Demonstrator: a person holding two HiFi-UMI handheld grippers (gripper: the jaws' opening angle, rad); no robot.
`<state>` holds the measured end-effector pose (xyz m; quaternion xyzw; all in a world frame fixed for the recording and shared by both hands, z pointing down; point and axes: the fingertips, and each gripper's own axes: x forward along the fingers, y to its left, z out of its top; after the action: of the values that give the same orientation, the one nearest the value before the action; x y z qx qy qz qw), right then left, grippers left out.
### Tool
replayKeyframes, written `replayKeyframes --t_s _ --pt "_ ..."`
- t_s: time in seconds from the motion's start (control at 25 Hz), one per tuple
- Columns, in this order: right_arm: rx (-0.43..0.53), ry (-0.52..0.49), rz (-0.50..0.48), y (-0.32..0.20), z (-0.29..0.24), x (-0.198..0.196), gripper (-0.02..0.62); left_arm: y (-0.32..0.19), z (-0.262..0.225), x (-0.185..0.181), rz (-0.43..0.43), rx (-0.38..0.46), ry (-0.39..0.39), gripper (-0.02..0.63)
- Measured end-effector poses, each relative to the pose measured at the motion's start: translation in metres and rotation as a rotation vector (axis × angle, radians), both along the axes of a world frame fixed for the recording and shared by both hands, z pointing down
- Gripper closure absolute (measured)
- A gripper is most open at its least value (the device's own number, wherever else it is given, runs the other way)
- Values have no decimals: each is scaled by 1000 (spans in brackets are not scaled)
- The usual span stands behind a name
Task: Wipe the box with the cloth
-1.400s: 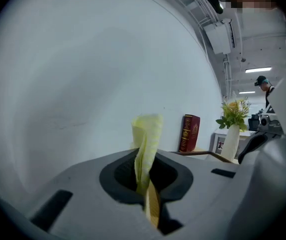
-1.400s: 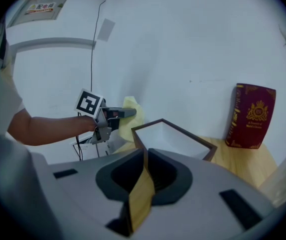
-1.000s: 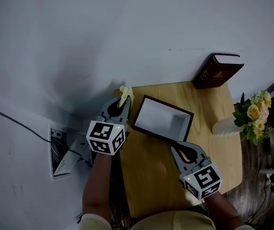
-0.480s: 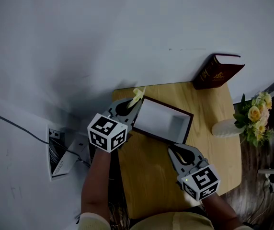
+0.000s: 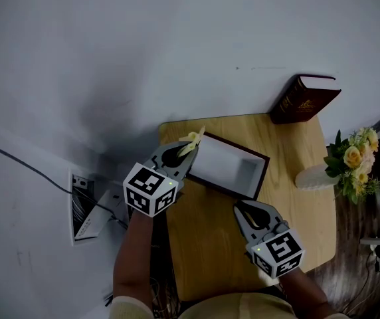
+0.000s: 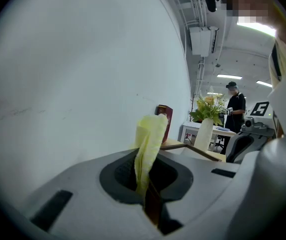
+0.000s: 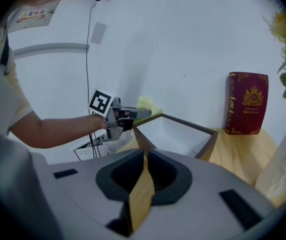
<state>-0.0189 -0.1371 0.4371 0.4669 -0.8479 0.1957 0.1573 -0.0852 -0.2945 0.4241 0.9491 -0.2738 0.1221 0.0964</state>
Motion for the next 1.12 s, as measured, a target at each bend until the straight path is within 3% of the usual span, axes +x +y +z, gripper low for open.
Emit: replayKeyframes --t_s 0.6,0.84,1.12 --pt "-1 -11 -30 25 0 4 561 44 1 -21 -132 -7 -8 578" --pt "-5 -9 -29 31 4 12 561 54 -8 -27 -225 40 -19 577" --pt "17 3 -24 31 -1 23 561 71 -33 -35 -333 85 57 577"
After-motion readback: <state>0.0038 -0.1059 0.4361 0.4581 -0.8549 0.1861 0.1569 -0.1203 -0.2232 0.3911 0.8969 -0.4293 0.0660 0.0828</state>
